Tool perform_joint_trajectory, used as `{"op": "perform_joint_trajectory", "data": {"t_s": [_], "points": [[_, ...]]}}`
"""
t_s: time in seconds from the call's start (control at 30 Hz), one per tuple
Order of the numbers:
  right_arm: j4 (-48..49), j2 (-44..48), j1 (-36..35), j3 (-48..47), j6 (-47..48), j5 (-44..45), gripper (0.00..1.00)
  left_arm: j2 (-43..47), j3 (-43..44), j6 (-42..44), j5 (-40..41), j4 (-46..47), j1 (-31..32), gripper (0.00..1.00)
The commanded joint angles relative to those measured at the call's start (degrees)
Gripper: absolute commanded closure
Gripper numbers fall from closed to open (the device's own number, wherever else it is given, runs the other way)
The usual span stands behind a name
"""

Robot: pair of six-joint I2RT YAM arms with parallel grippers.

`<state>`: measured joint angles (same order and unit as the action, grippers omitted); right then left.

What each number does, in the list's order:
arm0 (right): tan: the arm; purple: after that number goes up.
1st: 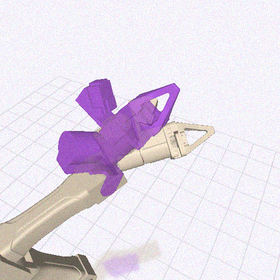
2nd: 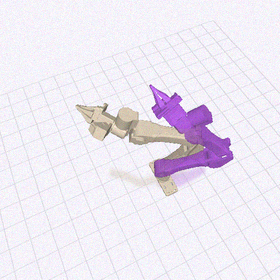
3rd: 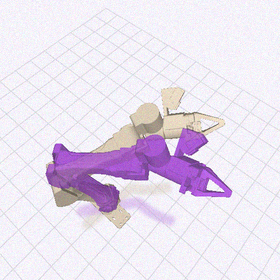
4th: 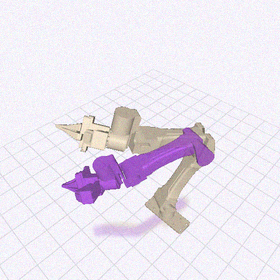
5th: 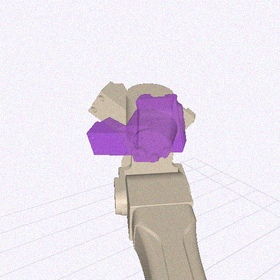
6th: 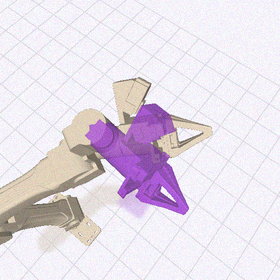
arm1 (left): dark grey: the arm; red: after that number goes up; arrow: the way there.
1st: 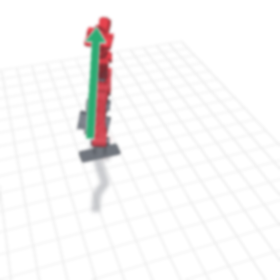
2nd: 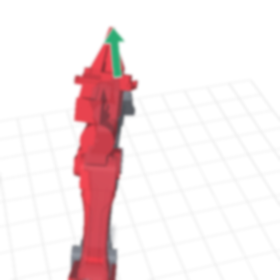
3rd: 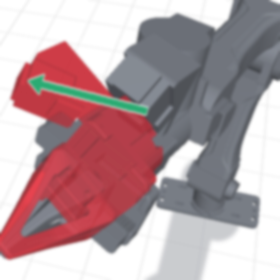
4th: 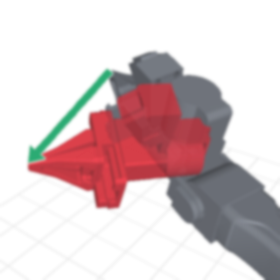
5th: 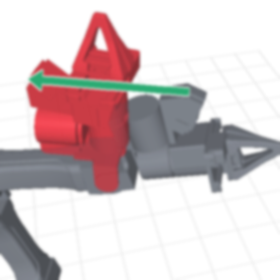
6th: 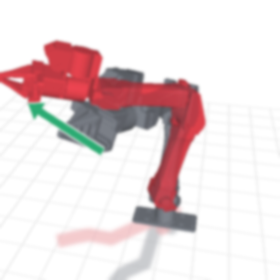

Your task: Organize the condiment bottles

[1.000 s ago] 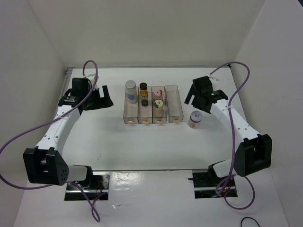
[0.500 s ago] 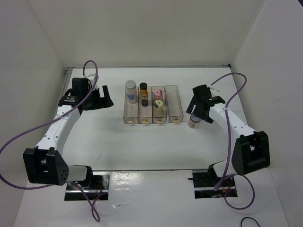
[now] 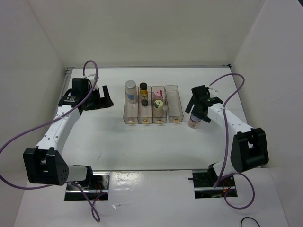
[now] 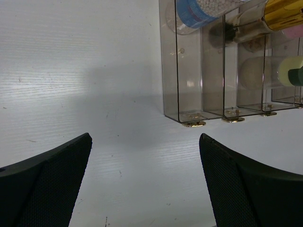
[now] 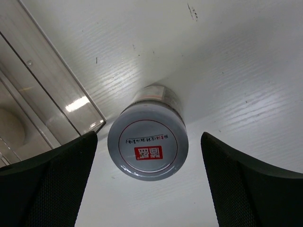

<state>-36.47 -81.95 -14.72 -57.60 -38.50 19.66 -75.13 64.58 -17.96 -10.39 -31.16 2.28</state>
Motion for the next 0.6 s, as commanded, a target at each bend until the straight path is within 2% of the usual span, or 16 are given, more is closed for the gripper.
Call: {"op": "perform_joint_trajectory", "data": {"t_s": [0.0,0.17,0.27,0.37,0.4,0.47,0.5,0.57], "points": [[3.4,-2.3,0.3,0.6,-0.5,0.6,0.08,1.0,-0.2,1.0,-1.2,2.2,-0.4,0.0],[3.9,-2.3,0.3,0.6,-0.5,1.7,0.15,1.0,-0.2,1.0,-1.2,2.2,-0.4,0.0],[4.6,-2.9,0.3,1.1,-0.5,1.7,0.24,1.0,-0.2,1.0,-1.2,2.2,-0.4,0.0],[4.6,-3.5,0.3,1.1,-0.5,1.7,0.39,1.0,-0.2,1.0,-1.2,2.2,-0.4,0.0],[4.6,-3.5,0.3,1.1,-0.5,1.7,0.48,1.0,-0.2,1.0,-1.2,2.2,-0.4,0.0],[4.6,-3.5,0.3,1.1,-0.5,1.7,0.56,1.0,-0.2,1.0,-1.2,2.2,-0.4,0.0],[4.0,-3.5,0.3,1.1,-0.5,1.7,0.64,1.0,-0.2,1.0,-1.2,2.2,-0.4,0.0],[3.3,-3.5,0.3,0.6,-0.5,1.7,0.73,1.0,-0.2,1.0,-1.2,2.2,-0.4,0.0]]}}
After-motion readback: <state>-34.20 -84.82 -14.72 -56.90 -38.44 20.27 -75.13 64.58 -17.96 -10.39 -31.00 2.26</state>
